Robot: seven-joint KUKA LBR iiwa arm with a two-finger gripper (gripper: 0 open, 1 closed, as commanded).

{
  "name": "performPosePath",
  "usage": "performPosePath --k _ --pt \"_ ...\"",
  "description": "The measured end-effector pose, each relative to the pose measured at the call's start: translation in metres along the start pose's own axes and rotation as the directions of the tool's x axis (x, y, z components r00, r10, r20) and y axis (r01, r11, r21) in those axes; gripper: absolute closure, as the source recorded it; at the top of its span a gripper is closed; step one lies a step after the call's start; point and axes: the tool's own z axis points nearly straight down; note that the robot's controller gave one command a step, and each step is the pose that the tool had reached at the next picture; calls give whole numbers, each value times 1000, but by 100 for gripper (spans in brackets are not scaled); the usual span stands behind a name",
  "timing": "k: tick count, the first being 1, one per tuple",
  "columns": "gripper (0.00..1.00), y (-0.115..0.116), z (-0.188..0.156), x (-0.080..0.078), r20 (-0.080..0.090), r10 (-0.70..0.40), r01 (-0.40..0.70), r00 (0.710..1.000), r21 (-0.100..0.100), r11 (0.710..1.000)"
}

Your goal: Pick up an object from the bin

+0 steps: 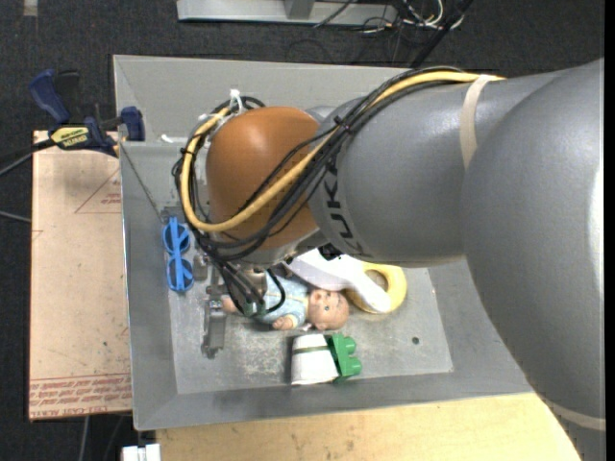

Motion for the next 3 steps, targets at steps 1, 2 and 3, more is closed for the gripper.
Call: performPosePath --k 1,2,3 --pt "0 -1 -5 -2 7 5 -5 1000 -2 1000" --pt "0 -43 58 -24 9 -57 57 998 -3 998" --pt "0 -71 71 -30 -4 -138 138 990 0 990"
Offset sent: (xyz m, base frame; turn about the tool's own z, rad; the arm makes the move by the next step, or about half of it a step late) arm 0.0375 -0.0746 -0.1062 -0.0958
